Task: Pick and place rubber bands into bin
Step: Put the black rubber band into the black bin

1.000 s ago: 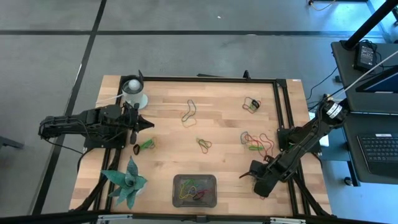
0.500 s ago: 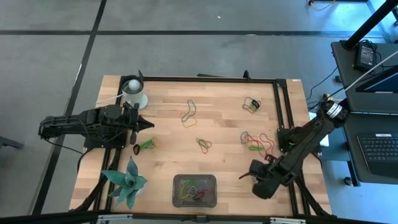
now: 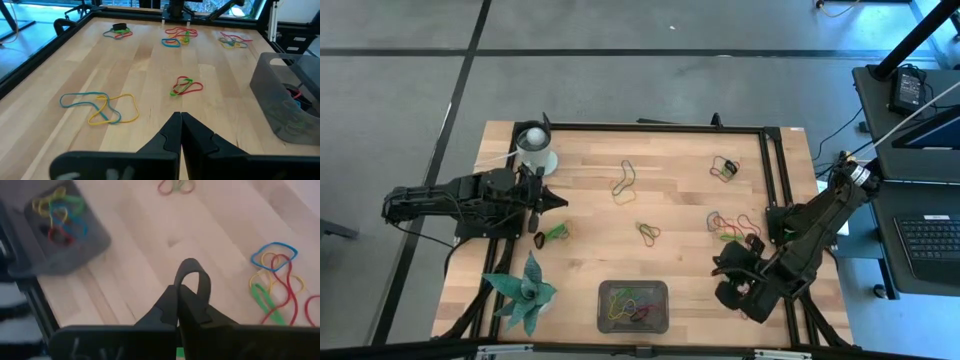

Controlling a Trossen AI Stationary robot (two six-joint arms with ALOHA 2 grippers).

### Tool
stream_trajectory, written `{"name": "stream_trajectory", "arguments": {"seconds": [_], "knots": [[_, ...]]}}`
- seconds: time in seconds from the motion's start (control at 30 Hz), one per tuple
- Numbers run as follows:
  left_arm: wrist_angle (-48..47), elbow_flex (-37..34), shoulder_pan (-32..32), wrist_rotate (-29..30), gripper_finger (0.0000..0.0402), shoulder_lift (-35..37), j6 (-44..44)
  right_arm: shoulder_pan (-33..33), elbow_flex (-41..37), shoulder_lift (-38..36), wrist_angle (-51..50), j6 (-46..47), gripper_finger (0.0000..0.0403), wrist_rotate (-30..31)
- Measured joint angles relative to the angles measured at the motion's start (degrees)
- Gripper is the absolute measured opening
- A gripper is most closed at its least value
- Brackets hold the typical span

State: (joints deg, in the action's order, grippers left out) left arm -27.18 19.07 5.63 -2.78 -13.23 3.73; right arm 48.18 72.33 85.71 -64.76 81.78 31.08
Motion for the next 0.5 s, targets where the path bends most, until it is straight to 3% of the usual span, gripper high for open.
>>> {"name": "stream_trajectory", "arguments": {"seconds": [0.2,0.5], "knots": [[0.00,0.00,0.00,-0.32,0.0003,0.00,0.00,1.18,-2.14,0.29,2.59,9.72,0.0001,7.32],[0.02,0.00,0.00,-0.31,0.0003,0.00,0.00,3.72,-2.44,5.16,2.70,18.57,0.0000,6.41]]}}
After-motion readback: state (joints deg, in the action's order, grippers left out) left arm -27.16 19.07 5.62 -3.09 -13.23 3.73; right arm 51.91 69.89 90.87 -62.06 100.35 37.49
